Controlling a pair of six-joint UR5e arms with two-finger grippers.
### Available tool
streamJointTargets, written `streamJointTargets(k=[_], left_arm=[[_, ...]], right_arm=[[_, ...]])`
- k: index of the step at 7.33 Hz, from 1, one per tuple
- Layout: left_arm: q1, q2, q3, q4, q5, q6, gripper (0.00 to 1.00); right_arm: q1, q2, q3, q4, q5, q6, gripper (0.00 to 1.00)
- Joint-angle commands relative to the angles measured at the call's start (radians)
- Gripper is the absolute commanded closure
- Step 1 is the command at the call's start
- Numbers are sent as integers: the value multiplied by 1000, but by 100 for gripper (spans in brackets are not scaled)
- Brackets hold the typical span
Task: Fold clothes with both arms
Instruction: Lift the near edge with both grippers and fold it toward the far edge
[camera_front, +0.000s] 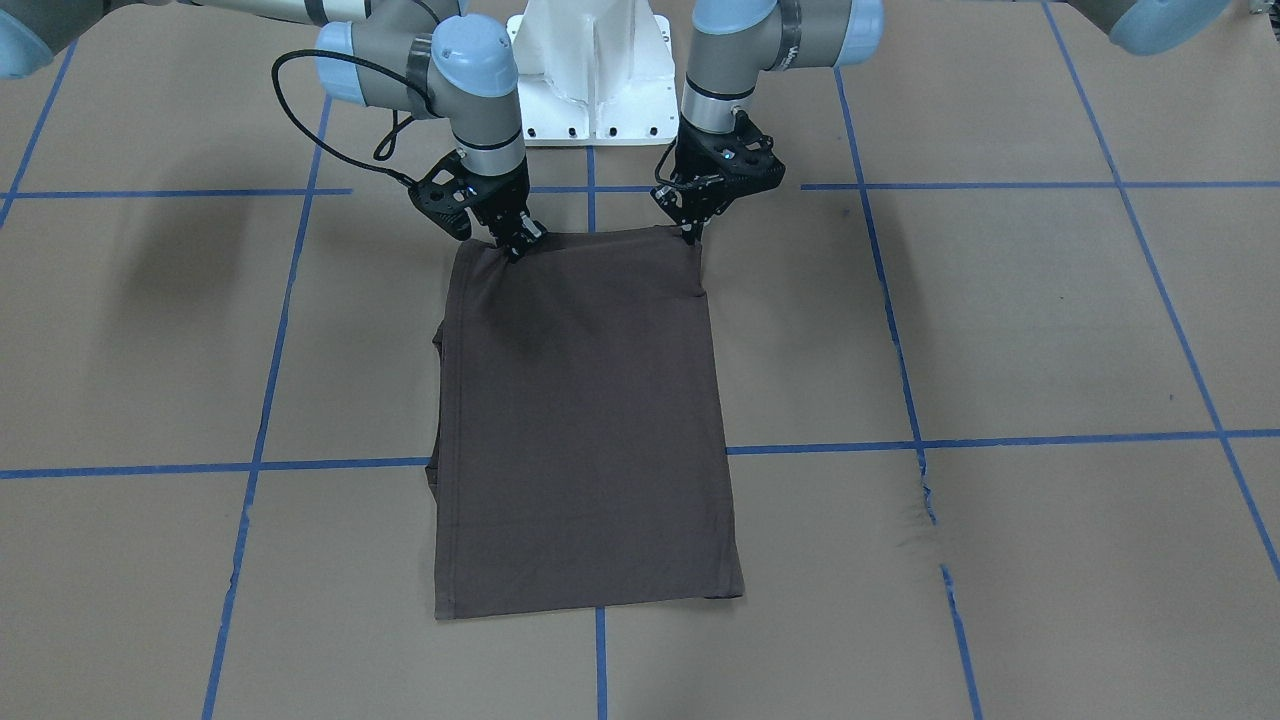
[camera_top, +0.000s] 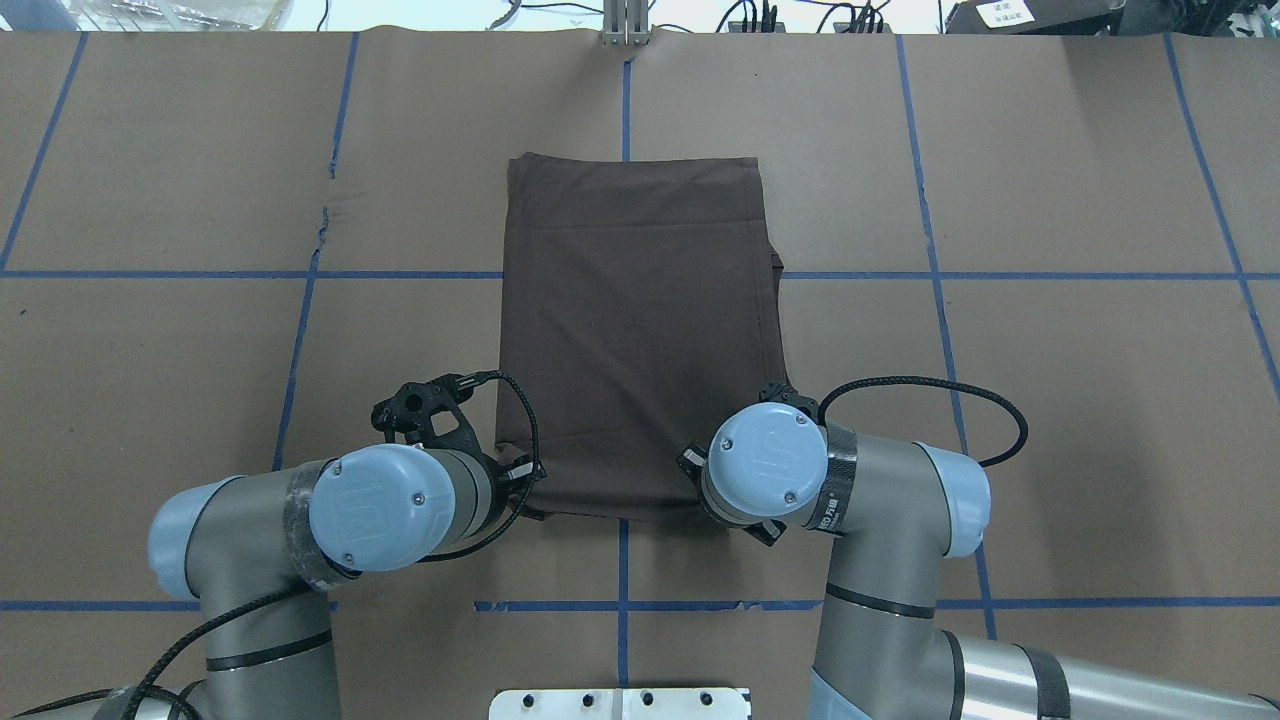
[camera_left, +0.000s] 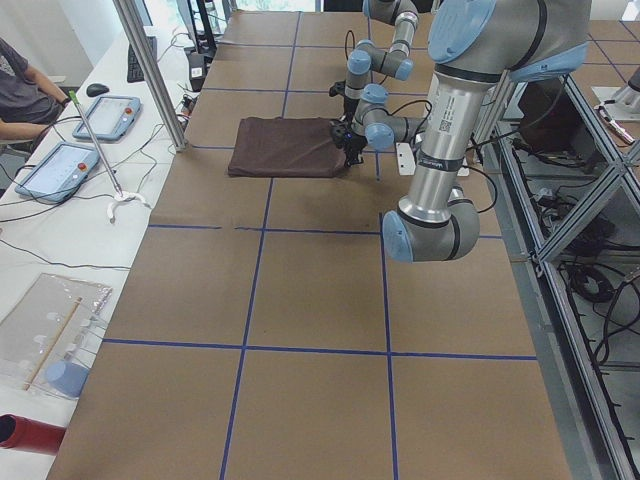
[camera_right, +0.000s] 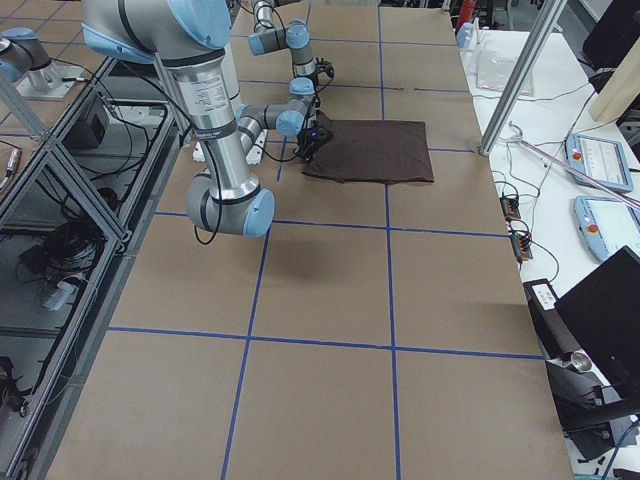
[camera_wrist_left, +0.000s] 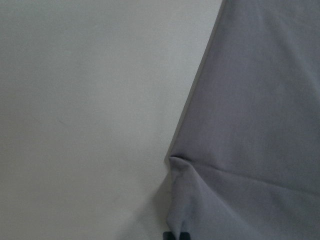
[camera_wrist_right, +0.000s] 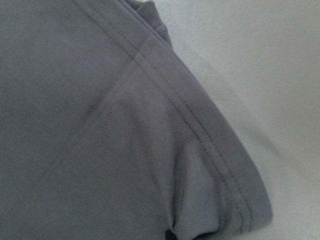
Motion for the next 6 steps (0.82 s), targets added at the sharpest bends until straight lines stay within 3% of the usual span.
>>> streamJointTargets(k=[1, 3, 6], left_arm=[[0, -5, -9, 0, -9, 0, 100], [8, 0, -36, 8, -3, -12, 100], [109, 61, -195, 31, -3, -18, 100]], right_arm=[[5, -3, 41, 0, -6, 7, 100], [8, -32, 103, 0, 2, 4, 100], [-49, -118, 279, 1, 5, 3, 100]])
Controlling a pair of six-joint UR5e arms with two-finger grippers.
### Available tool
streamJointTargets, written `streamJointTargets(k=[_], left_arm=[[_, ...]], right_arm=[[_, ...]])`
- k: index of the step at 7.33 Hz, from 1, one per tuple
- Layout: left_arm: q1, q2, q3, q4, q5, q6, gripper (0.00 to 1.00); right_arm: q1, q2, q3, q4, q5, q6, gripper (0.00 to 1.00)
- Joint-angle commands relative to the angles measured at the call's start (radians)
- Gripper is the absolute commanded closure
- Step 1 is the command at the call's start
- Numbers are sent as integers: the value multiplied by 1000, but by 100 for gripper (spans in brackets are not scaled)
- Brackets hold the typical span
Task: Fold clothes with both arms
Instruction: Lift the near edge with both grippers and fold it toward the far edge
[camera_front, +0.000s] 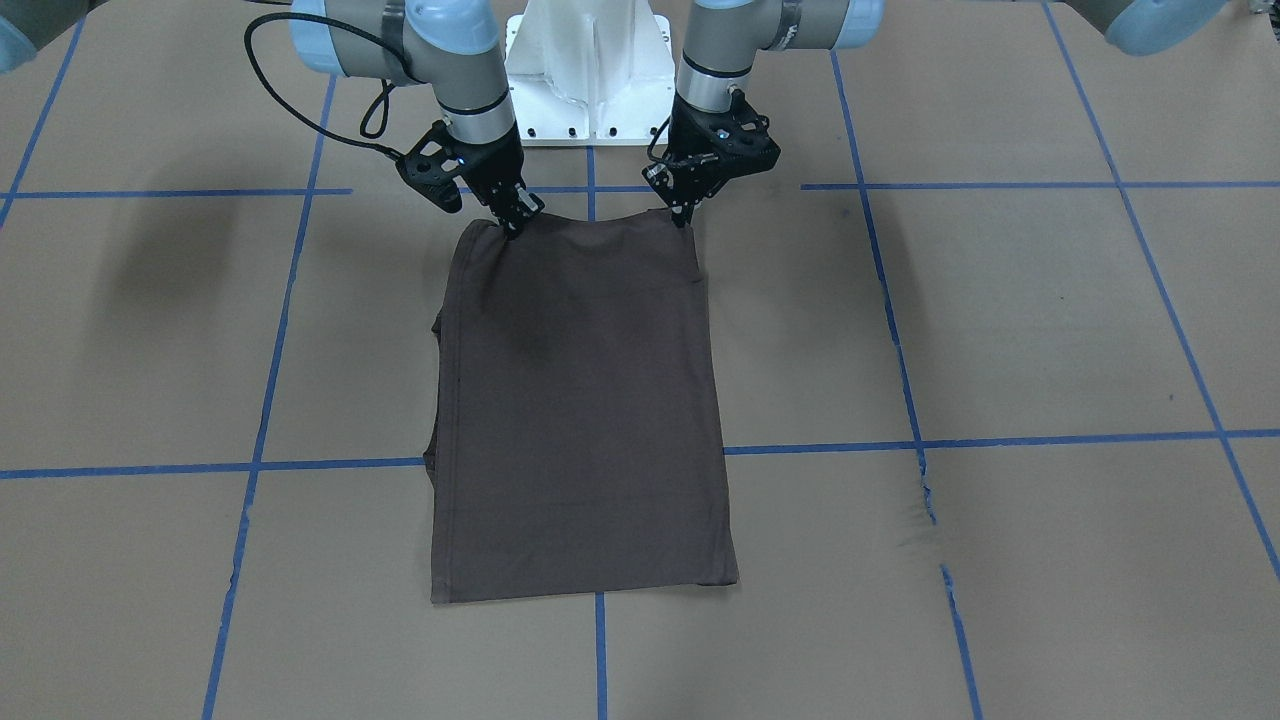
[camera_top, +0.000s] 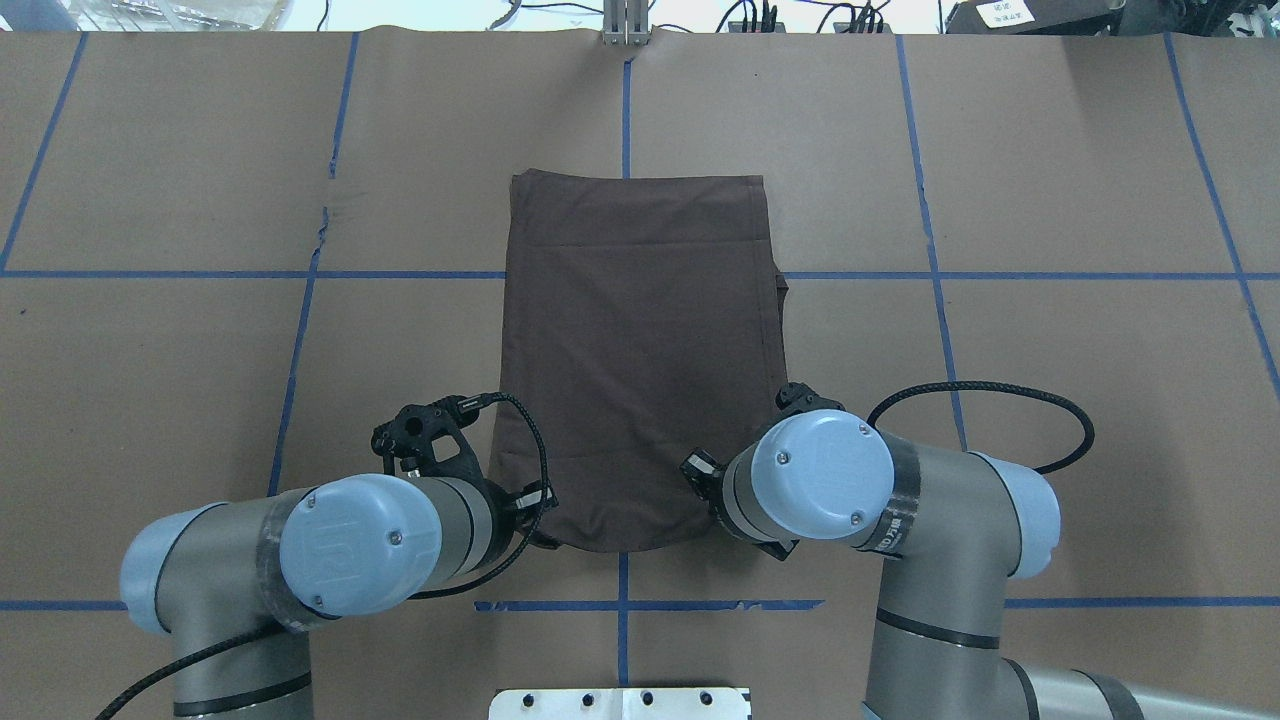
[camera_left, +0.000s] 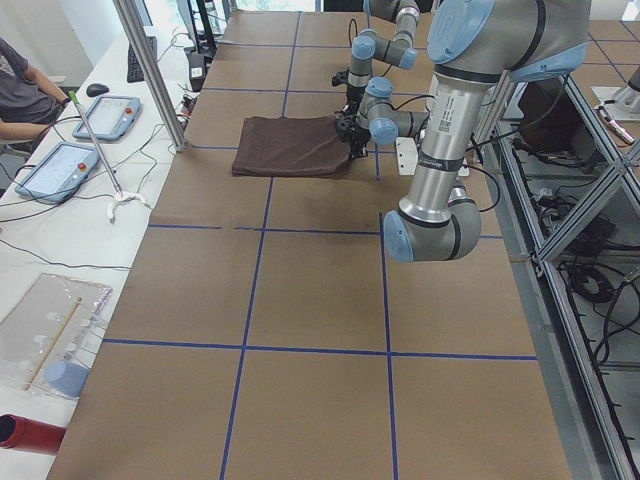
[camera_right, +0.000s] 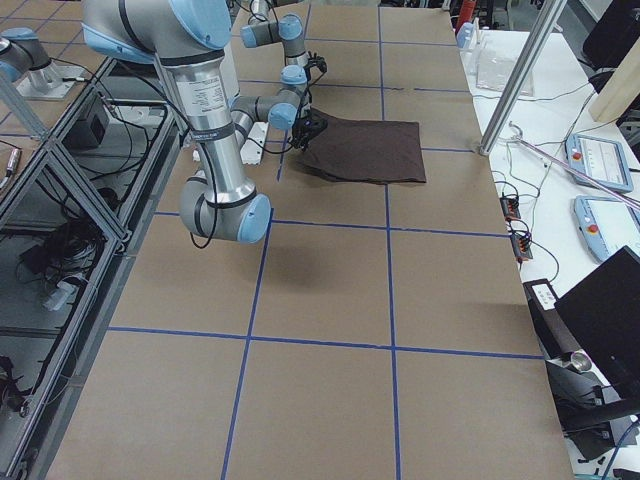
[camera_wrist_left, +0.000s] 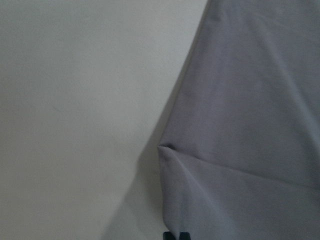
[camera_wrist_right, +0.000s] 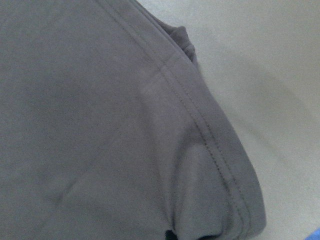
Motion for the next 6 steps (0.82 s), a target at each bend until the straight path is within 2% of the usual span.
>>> streamJointTargets(k=[1, 2, 4, 6], left_arm=[[72, 49, -168, 101, -2, -3, 100], [94, 46, -213, 152, -5, -13, 100], [97, -8, -197, 152, -39, -18, 100], [-42, -20, -175, 146, -47, -5, 100]], right_arm=[[-49, -74, 147, -1, 3, 0, 100], [-53, -70, 149, -1, 9, -2, 100], [-34, -50, 120, 15, 8, -23, 100], [62, 14, 62, 12, 12, -32, 100]])
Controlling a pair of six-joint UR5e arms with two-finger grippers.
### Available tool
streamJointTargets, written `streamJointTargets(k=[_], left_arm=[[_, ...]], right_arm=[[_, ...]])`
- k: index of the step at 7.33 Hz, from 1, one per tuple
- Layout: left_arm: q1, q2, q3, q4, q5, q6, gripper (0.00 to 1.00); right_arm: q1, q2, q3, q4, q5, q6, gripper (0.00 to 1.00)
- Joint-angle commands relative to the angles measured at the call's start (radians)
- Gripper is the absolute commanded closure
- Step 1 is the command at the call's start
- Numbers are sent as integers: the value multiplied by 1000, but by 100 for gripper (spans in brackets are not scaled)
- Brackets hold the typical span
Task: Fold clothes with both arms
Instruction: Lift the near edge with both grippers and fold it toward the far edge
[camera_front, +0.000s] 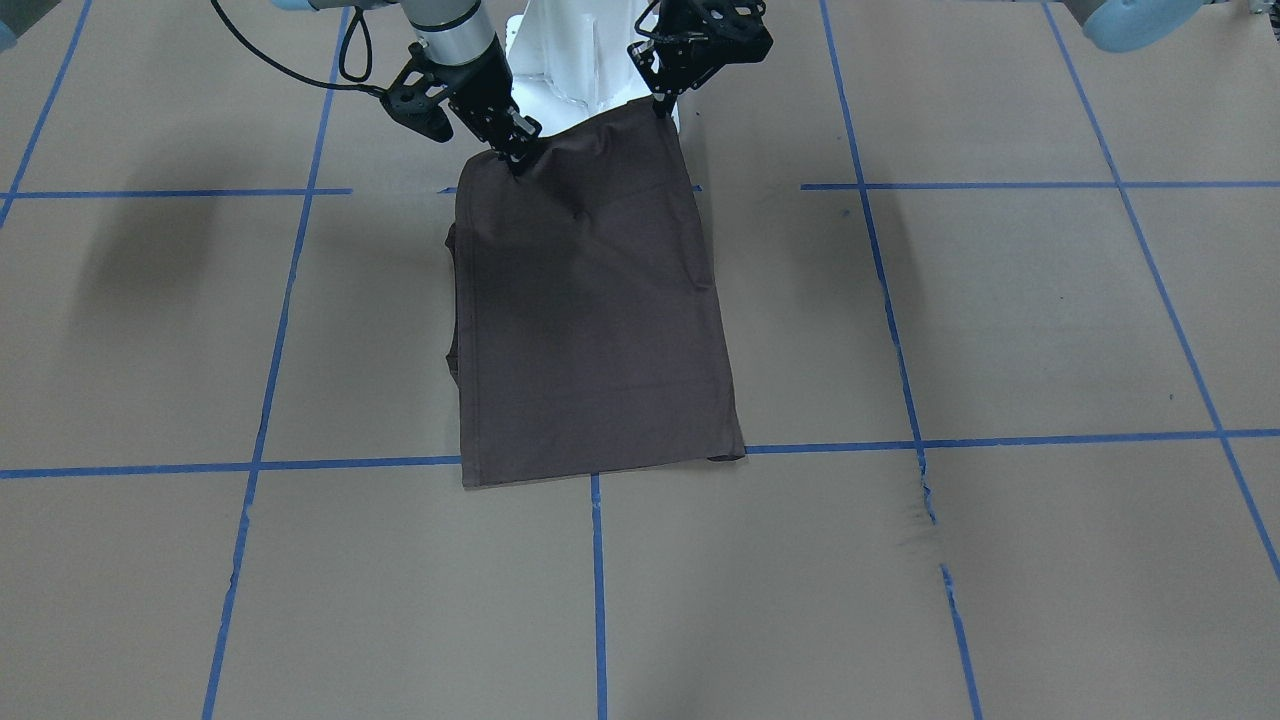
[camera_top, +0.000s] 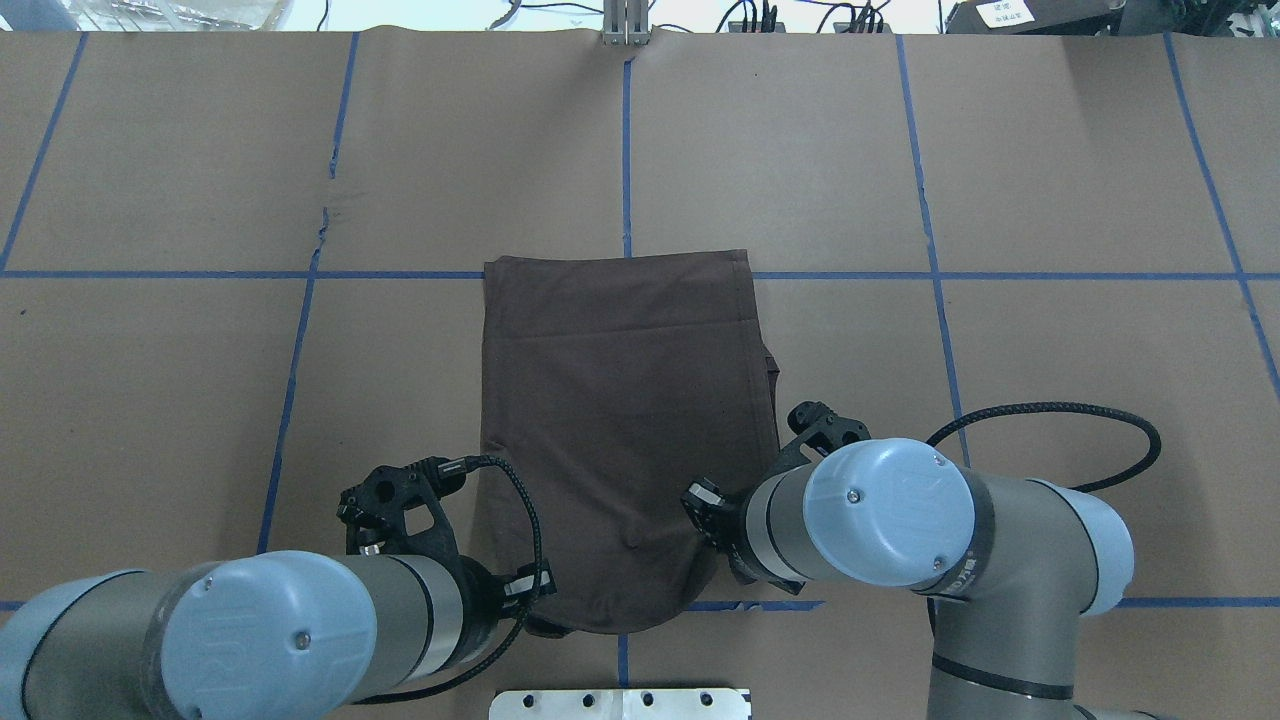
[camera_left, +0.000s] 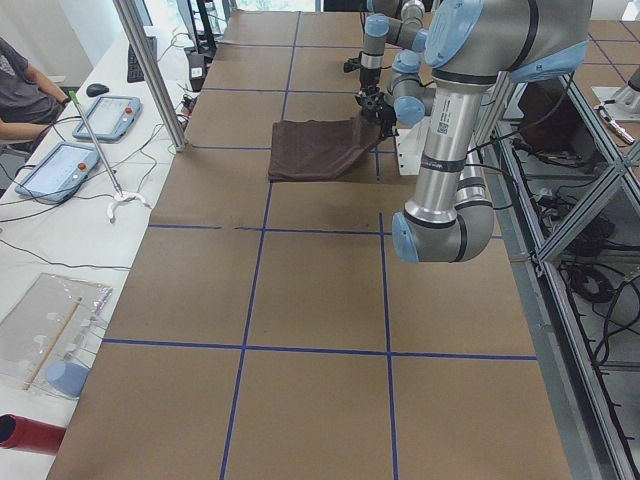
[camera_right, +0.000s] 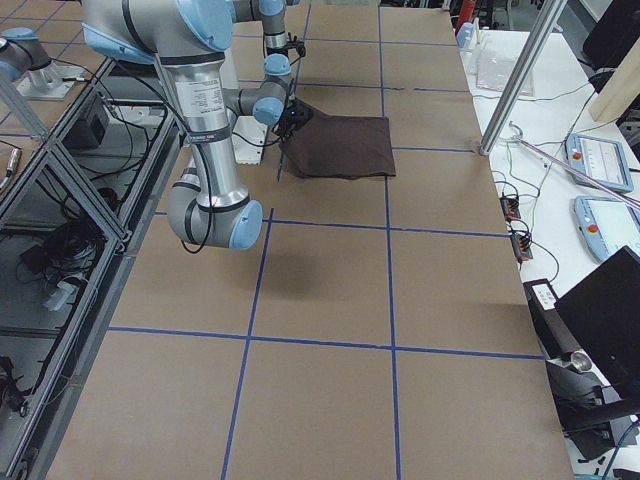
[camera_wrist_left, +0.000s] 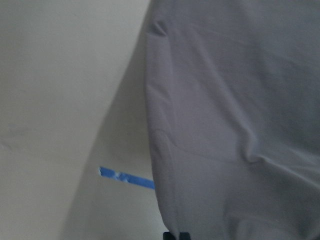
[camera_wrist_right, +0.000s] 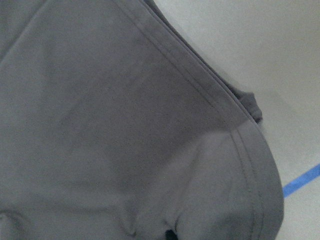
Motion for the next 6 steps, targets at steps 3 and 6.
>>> streamJointTargets(k=[3, 6], left_arm=[[-268, -49, 197, -126, -48, 10, 100], [-320, -51, 233, -168, -56, 10, 100]], right_arm=[[215, 162, -219, 1, 82, -91, 100], [281, 250, -360, 8, 113, -125, 100]])
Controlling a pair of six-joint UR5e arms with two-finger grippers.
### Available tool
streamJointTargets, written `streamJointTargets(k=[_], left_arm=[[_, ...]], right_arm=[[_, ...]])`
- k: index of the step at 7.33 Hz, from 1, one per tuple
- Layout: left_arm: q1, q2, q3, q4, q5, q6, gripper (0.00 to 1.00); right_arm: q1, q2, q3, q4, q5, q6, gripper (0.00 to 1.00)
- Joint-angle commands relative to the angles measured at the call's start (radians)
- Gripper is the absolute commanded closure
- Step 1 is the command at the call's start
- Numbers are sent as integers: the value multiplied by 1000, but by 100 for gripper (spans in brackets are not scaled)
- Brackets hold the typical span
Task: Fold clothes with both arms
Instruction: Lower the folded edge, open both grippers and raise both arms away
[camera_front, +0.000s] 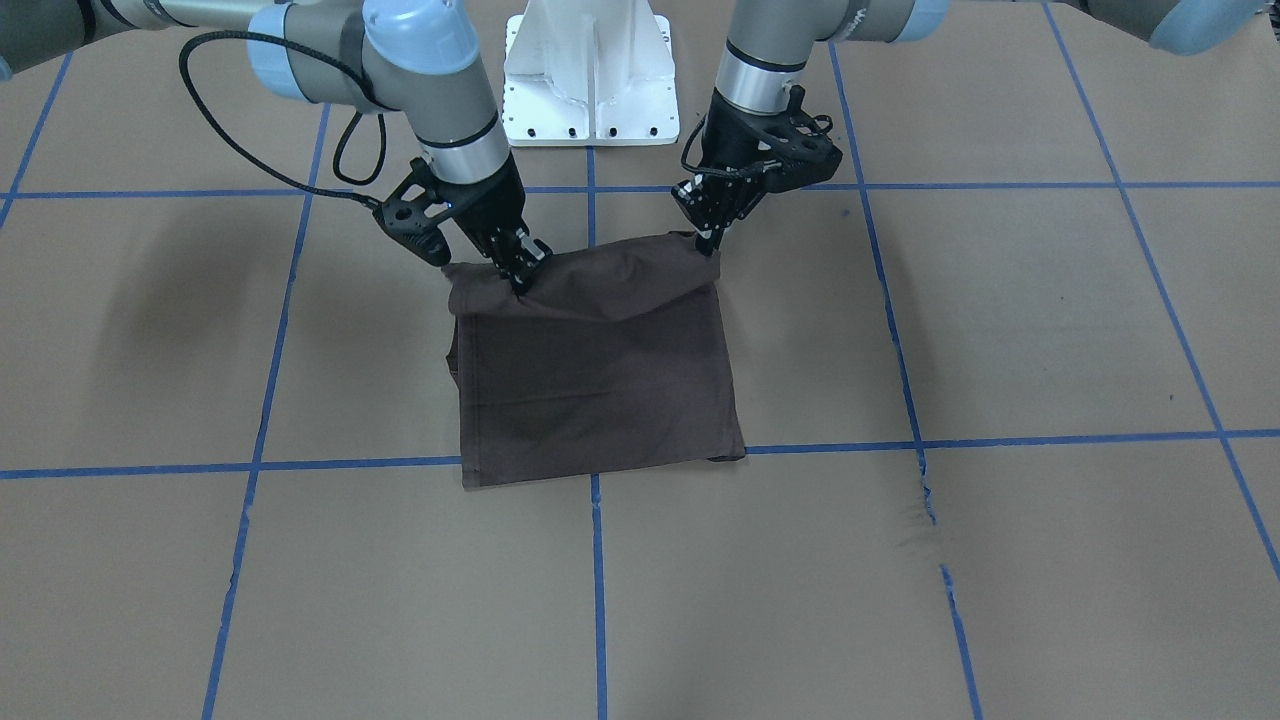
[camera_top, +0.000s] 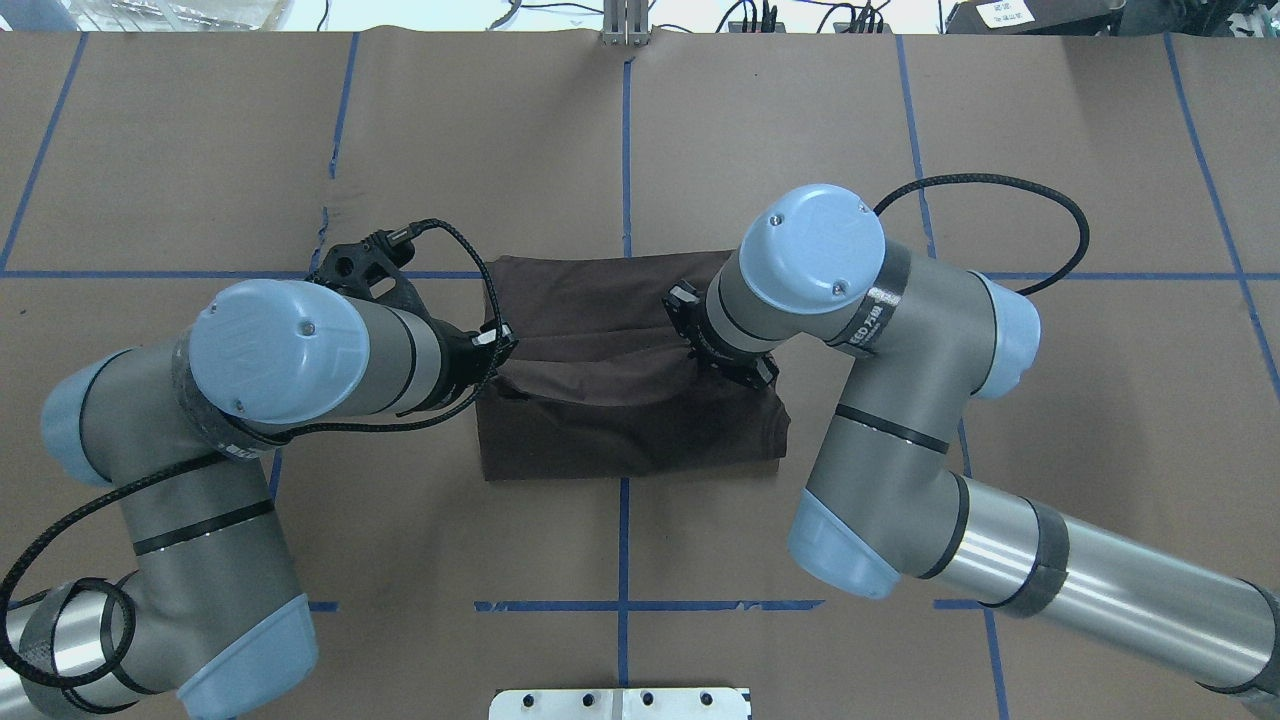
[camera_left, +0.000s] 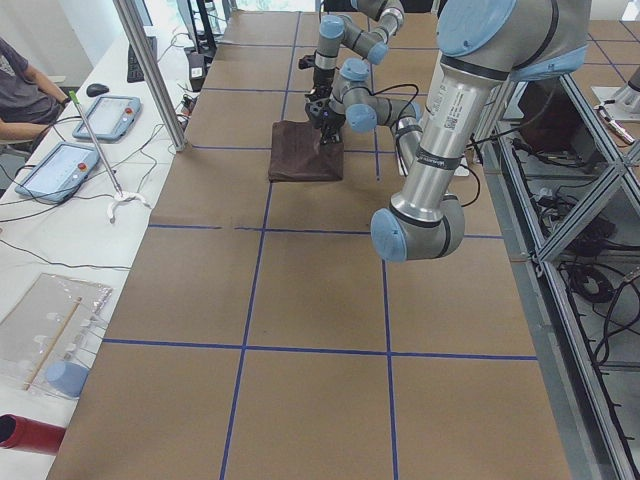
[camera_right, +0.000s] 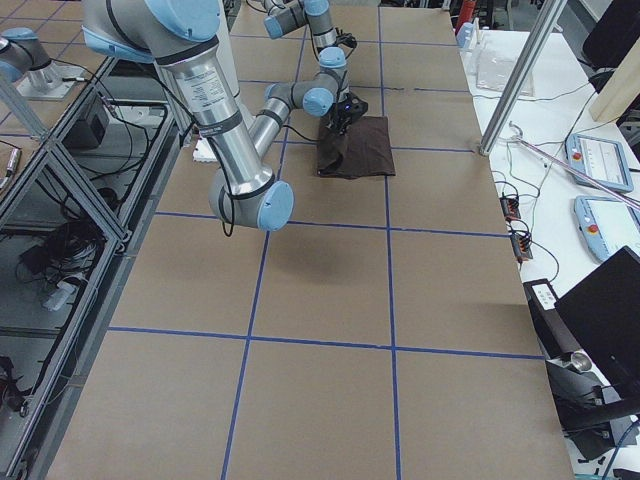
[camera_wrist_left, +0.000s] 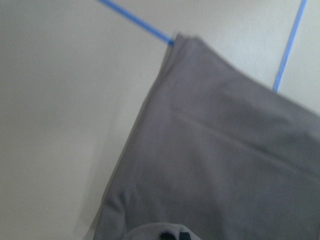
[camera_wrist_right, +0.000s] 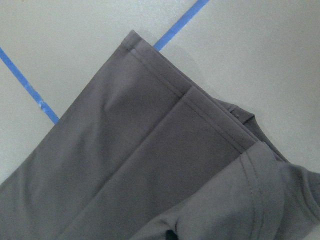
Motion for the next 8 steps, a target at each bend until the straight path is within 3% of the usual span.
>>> streamJointTargets(k=[1, 4, 5, 6, 7, 8], left_arm=[[-14, -5, 23, -35, -1, -6, 100], [-31, -49, 166, -130, 3, -15, 98], [-113, -60, 226, -173, 0, -3, 86], [-183, -113, 357, -216, -1, 26, 39], [-242, -215, 529, -238, -1, 148, 0], [-292, -241, 638, -341, -3, 187, 0]], right_arm=[[29, 43, -110, 81, 5, -4, 100], [60, 64, -194, 130, 6, -19, 100], [80, 137, -308, 133, 6, -54, 100], [121, 226, -458, 166, 11, -57, 100], [181, 298, -610, 242, 54, -147, 1], [253, 311, -668, 252, 94, -266, 0]])
